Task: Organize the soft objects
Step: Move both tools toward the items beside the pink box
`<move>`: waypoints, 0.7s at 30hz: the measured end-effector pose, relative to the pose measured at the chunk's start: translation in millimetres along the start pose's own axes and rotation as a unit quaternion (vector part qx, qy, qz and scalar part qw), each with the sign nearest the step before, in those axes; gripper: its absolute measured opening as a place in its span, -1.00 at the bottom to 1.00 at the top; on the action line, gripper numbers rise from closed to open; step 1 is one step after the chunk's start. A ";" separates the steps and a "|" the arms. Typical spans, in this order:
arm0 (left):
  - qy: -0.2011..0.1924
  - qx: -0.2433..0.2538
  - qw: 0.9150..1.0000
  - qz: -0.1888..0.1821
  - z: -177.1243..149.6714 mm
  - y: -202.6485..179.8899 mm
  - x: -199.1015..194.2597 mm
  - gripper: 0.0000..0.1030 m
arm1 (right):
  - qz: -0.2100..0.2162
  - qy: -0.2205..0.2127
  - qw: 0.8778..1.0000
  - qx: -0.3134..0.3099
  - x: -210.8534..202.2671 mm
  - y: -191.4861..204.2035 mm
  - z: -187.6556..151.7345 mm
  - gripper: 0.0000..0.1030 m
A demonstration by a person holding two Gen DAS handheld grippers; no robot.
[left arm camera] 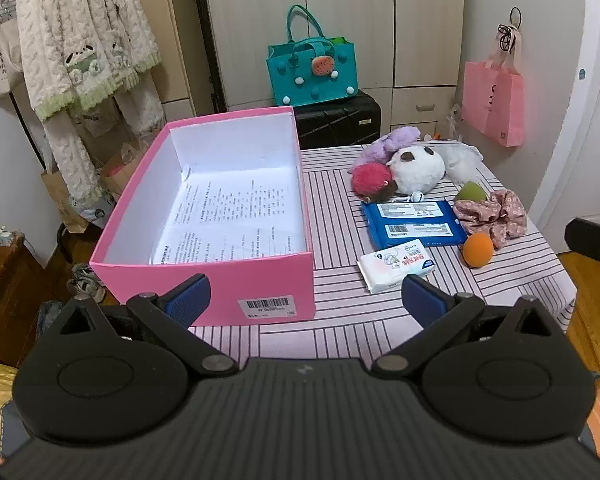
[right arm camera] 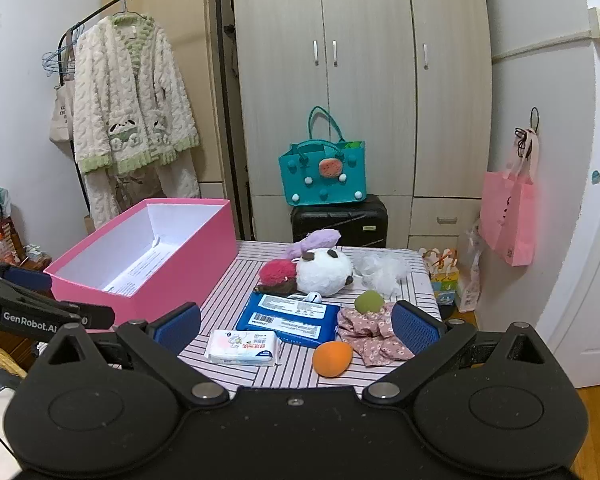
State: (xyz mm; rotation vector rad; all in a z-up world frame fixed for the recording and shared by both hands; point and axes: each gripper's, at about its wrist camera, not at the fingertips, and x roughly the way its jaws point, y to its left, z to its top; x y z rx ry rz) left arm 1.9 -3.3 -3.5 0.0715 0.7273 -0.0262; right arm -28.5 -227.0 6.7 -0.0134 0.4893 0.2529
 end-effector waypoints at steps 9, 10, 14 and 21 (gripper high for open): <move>-0.014 -0.011 1.000 -0.015 -2.2 5.8 -2.0 1.00 | -0.007 0.000 1.000 -0.009 1.3 2.2 -2.3 1.00; -0.016 -0.009 1.000 -0.015 -2.4 6.0 -2.7 1.00 | -0.008 0.000 1.000 -0.009 1.3 2.3 -2.6 1.00; -0.023 -0.015 1.000 -0.014 -3.6 6.9 -3.7 1.00 | -0.007 0.000 1.000 -0.009 1.5 2.0 -2.6 1.00; -0.026 -0.024 0.999 -0.007 -6.3 9.4 -4.8 1.00 | -0.002 -0.007 1.000 -0.012 0.0 4.0 -4.3 1.00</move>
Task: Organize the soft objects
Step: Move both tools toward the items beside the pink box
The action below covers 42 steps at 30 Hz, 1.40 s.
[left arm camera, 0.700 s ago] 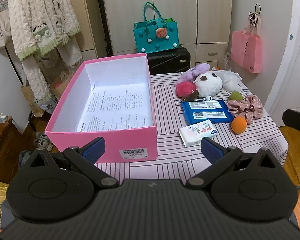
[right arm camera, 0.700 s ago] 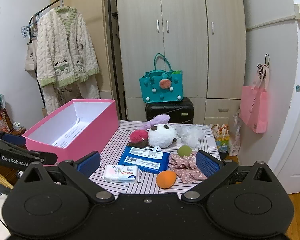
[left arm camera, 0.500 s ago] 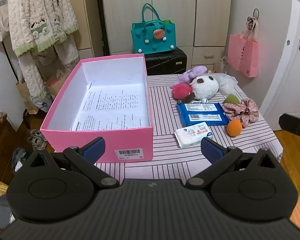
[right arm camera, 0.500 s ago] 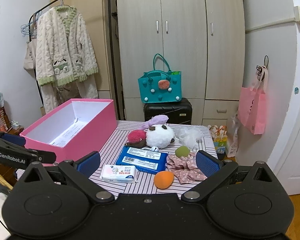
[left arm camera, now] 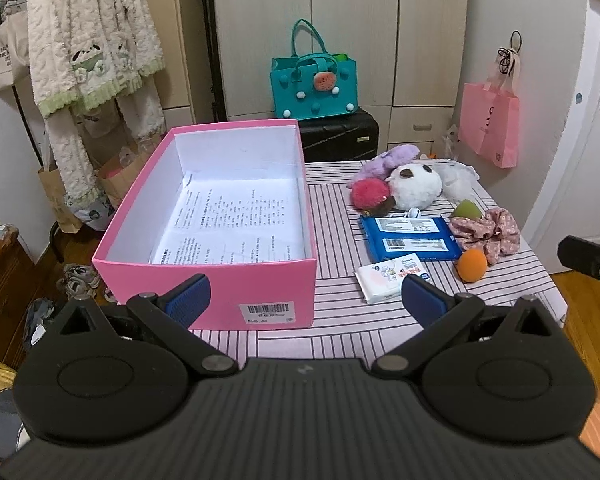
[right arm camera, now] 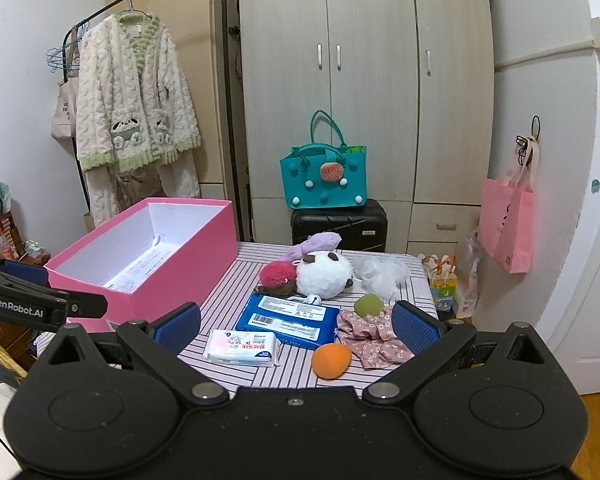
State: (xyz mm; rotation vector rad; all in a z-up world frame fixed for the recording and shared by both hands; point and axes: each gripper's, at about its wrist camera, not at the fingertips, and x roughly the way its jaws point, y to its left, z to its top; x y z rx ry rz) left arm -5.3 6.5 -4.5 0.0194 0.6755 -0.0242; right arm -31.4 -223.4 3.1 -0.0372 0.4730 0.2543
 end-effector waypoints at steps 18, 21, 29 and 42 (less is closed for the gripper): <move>-0.008 -0.005 1.000 -0.002 -4.9 4.2 -2.1 1.00 | 0.005 -0.008 1.000 -0.005 -3.2 1.5 -1.6 1.00; -0.009 -0.001 1.000 -0.002 -3.7 4.6 -3.2 1.00 | 0.005 -0.010 1.000 -0.006 -4.4 1.4 -2.2 1.00; -0.024 0.023 0.999 -0.005 3.9 -3.0 -6.2 1.00 | -0.003 -0.021 0.999 -0.034 -2.9 -4.3 -4.5 1.00; -0.029 0.037 0.996 -0.079 6.9 -39.6 25.0 0.99 | 0.026 -0.050 0.996 -0.075 27.3 -31.0 -36.8 0.97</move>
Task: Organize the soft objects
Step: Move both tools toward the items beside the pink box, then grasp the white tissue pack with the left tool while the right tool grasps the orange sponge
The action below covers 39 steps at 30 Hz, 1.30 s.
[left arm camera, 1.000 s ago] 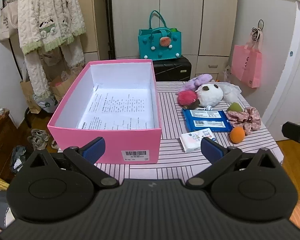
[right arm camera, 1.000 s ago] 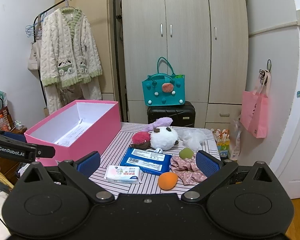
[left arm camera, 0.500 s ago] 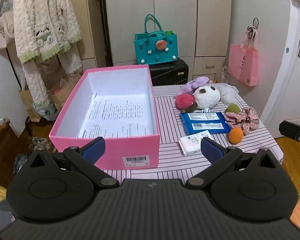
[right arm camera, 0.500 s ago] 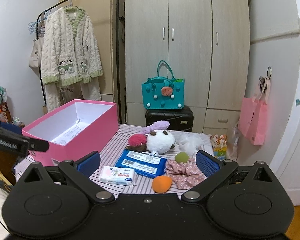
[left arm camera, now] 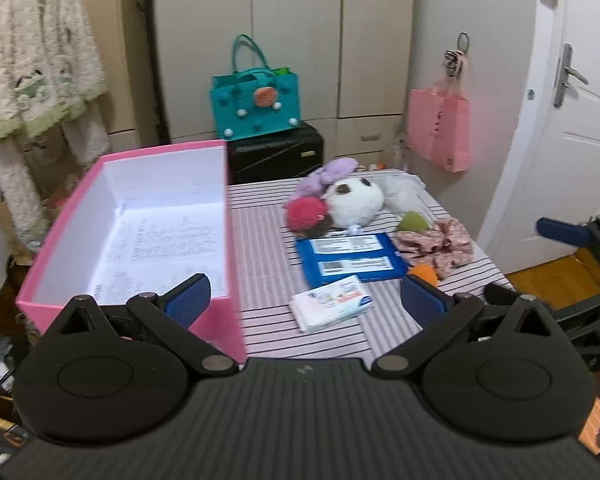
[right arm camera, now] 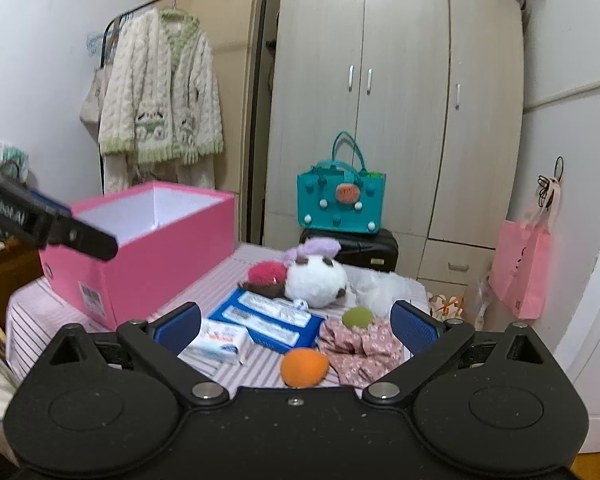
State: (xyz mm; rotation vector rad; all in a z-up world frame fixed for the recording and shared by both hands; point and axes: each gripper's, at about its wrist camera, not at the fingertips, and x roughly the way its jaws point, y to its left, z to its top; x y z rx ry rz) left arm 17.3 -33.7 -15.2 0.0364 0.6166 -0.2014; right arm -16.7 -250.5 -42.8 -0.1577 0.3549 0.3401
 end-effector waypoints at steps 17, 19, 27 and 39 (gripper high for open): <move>0.076 0.013 0.995 -0.057 -2.4 -36.3 86.0 0.84 | 0.026 0.048 0.998 0.014 67.3 -8.4 -62.8 0.69; 0.089 0.008 0.995 -0.045 -4.8 -36.6 99.2 0.82 | 0.025 0.041 0.999 0.005 73.4 -7.3 -67.9 0.68; 0.108 -0.011 0.994 0.011 -8.1 -37.6 130.0 0.79 | 0.019 0.057 0.998 -0.010 97.6 -5.9 -77.5 0.66; 0.099 -0.009 0.994 0.045 -14.7 -32.1 147.9 0.79 | 0.018 0.084 0.995 0.053 123.1 -12.2 -71.5 0.18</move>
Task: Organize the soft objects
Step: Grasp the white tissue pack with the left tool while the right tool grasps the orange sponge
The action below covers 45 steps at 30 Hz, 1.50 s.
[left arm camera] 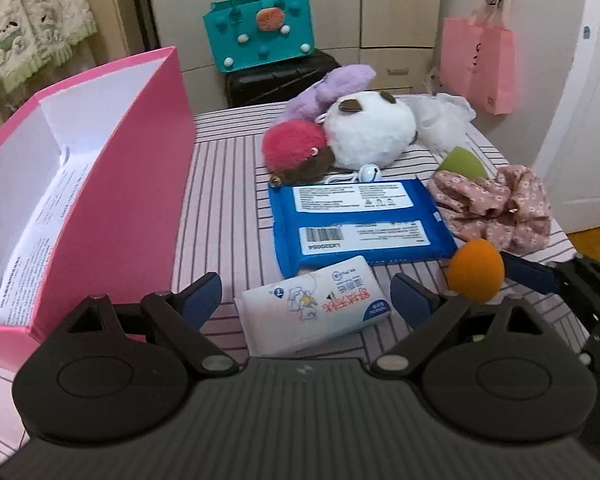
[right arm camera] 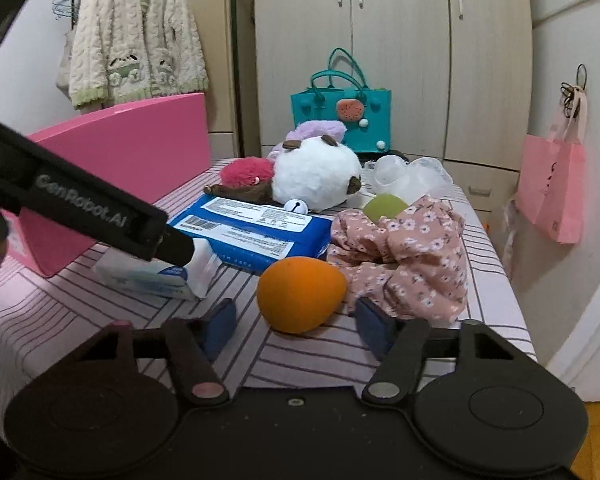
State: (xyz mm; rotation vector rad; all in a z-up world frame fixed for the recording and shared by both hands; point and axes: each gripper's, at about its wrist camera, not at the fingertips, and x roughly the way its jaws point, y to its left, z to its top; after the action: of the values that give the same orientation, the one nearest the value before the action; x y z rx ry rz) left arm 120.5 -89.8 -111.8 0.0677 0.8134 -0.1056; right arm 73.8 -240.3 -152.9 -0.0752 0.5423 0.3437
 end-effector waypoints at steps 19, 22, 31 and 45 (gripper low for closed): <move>0.036 0.002 0.999 0.021 -0.7 -9.0 23.6 0.85 | -0.009 -0.007 1.000 0.004 -25.2 -0.7 -8.3 -0.12; 0.043 -0.005 0.999 0.019 -1.7 -7.8 26.6 0.86 | -0.004 -0.004 1.000 0.019 -21.3 -6.8 -6.4 -0.12; 0.034 -0.031 0.999 0.008 -4.9 -3.9 28.4 0.66 | -0.003 -0.003 1.000 -0.006 -13.5 -0.1 -3.1 -0.06; 0.025 -0.017 0.999 -0.009 -7.0 -1.9 25.4 0.58 | -0.001 -0.017 1.000 -0.006 -7.0 1.6 -4.7 -0.15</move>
State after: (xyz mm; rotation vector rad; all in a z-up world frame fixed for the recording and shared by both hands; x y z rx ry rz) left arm 132.6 -92.7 -135.1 0.0307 0.8658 -0.1078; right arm 65.4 -241.6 -153.2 -0.0809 0.5061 0.3454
